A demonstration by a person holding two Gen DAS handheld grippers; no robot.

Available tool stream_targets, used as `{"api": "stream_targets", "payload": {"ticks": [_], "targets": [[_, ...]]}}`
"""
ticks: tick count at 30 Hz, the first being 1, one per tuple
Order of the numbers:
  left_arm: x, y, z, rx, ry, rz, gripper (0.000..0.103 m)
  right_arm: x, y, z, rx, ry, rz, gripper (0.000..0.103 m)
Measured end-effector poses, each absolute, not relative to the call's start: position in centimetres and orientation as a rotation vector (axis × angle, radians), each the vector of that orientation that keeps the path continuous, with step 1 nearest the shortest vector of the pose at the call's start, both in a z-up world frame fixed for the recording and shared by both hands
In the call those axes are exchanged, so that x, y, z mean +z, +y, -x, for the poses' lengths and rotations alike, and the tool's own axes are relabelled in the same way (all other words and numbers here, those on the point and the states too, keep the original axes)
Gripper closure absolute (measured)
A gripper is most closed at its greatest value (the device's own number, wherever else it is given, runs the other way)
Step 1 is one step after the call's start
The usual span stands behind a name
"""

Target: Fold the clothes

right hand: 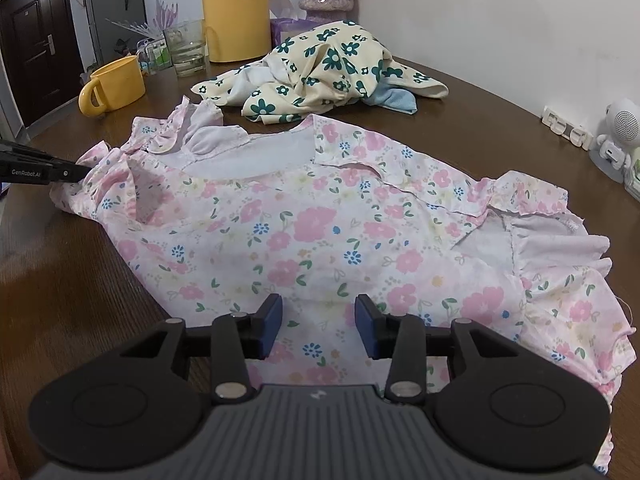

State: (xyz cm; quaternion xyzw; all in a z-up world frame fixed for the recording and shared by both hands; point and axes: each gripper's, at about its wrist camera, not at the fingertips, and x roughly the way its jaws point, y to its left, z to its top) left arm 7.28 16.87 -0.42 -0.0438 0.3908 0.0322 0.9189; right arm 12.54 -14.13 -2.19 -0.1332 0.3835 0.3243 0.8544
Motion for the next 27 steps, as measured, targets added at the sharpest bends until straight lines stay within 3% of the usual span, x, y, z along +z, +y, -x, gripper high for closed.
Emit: {"api": "stream_targets", "payload": {"ticks": [3, 6, 11, 14, 17, 27], "targets": [[0.4, 15.3, -7.1, 0.007, 0.77, 0.08, 0.078, -2.0, -14.3, -12.5, 0.69, 0.799, 0.261, 0.062], [1.4, 13.5, -6.9, -0.061, 0.732, 0.067, 0.071, -1.1, -14.8, -11.9, 0.701, 0.75, 0.24, 0.062], [2.9, 10.5, -6.6, -0.175, 0.666, 0.045, 0.072, -0.7, -14.7, -12.8, 0.651, 0.73, 0.249, 0.059], [2.4, 8.4, -7.0, -0.224, 0.683, -0.004, 0.091, -1.1, -15.0, -13.6, 0.616, 0.745, 0.245, 0.059], [0.7, 7.2, -7.6, -0.235, 0.744, -0.043, 0.096, -1.4, -16.4, -14.2, 0.576, 0.757, 0.236, 0.059], [-0.7, 7.6, -8.1, -0.202, 0.795, -0.028, 0.095, -2.4, -19.4, -14.9, 0.533, 0.787, 0.207, 0.059]]}}
